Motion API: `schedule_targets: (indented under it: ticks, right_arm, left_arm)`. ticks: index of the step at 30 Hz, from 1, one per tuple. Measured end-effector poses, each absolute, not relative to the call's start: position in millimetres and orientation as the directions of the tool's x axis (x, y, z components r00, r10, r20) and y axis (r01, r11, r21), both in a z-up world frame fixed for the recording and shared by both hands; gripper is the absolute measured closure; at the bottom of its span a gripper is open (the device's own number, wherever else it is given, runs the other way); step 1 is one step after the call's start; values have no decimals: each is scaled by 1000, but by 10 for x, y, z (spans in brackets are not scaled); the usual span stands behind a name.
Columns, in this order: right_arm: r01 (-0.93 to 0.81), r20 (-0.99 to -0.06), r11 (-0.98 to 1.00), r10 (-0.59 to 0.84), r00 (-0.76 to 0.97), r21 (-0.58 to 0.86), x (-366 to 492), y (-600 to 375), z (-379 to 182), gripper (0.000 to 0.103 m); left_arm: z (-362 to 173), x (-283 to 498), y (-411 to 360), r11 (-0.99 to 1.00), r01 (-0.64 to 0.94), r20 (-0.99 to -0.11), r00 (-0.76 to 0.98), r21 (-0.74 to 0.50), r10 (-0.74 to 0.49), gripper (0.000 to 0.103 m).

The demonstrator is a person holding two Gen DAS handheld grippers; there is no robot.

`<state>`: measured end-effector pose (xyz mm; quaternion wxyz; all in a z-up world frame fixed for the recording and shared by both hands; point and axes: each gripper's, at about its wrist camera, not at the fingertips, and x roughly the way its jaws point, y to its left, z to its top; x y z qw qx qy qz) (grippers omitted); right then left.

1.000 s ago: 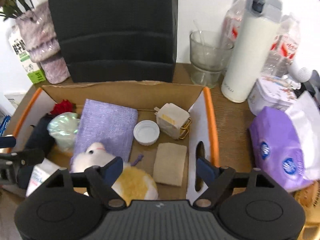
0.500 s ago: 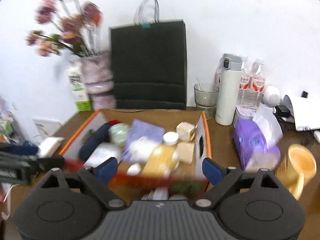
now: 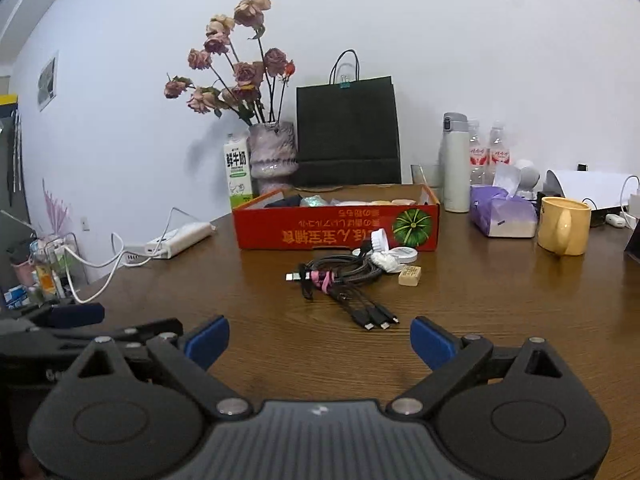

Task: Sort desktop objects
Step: 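Withdraw both open tools from the box back over the desk, then grasp the black USB cable with the left tool while the right tool grasps the white crumpled tissue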

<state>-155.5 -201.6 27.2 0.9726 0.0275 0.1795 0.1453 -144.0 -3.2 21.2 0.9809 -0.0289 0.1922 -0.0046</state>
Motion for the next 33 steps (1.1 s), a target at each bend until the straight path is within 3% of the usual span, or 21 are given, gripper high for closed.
schedule_targets:
  ticks: [9, 19, 24, 30, 33]
  right_arm:
    - [-237, -356, 963, 268, 895, 129, -1533, -2085, 198, 6]
    - [-211, -366, 967, 251, 896, 146, -1325, -2118, 240, 6]
    - [-197, -395, 971, 236, 888, 136, -1004, -2200, 333, 13]
    - [-159, -419, 984, 176, 891, 77, -521, -2302, 380, 16]
    - [-157, -450, 987, 149, 880, 21, -188, -2304, 369, 20]
  left_arm:
    - [141, -1534, -25, 999, -7, -371, 929, -48, -11, 0]
    - [221, -1269, -57, 995, 62, -400, 912, -77, -88, 0]
    - [278, -924, -119, 986, 125, -427, 890, -112, -162, 3]
    - [402, -337, -337, 974, 200, -409, 884, -110, -228, 8]
    - [430, 37, -468, 964, 238, -445, 855, -117, -265, 18]
